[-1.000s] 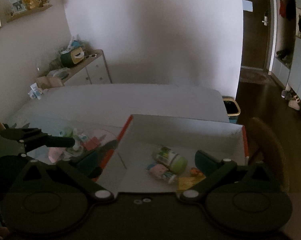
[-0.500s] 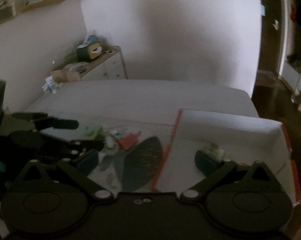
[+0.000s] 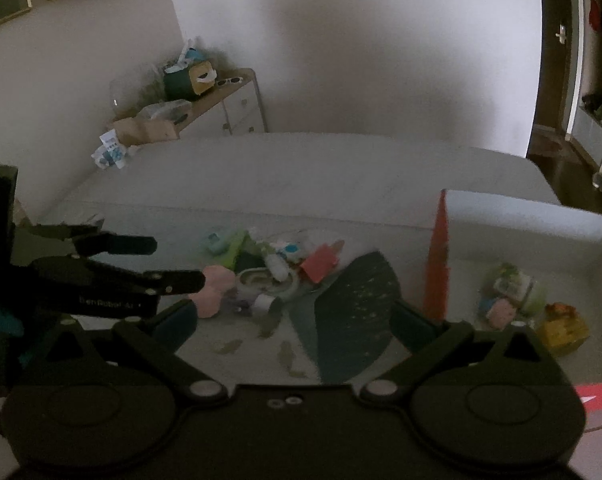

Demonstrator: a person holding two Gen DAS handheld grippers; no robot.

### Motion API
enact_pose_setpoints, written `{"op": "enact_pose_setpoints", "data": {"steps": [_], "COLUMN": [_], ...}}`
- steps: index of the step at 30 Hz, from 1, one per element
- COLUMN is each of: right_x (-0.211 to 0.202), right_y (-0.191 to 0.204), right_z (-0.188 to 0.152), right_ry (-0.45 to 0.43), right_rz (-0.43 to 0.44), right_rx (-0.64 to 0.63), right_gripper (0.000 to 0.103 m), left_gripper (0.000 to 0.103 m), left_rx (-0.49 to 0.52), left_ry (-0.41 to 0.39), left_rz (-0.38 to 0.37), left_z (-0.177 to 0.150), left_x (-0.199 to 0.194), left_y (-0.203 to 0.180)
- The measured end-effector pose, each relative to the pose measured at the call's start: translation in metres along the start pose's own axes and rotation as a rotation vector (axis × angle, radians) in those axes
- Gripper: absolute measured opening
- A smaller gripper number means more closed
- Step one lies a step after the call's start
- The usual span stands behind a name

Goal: Organize rigid objects
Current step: 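Lift both tools out of the red box and move back toward the pile, then grasp the pink heart dish with the left tool while the right tool grasps the bead cylinder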

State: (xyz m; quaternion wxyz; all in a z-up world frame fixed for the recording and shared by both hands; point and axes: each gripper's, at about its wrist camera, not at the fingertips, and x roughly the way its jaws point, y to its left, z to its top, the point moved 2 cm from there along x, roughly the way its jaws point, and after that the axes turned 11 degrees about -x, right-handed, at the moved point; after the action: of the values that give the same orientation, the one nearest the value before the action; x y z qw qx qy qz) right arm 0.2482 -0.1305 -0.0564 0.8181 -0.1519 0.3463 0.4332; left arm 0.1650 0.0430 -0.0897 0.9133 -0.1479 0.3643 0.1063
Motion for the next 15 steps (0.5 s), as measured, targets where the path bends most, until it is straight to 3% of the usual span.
{"op": "enact_pose_setpoints", "data": {"steps": [15], "right_x": [0.068], "right_y": [0.040], "right_z": [0.010], "right_ry": [0.094], "right_rz": [-0.034], "right_rx": [0.073], "right_gripper": [0.102], "left_gripper": [0.084], "left_rx": [0.041], "left_ry": [0.058], "left_rz": [0.057], "left_z": [-0.032], "left_x": [0.043], "left_y": [0.055]}}
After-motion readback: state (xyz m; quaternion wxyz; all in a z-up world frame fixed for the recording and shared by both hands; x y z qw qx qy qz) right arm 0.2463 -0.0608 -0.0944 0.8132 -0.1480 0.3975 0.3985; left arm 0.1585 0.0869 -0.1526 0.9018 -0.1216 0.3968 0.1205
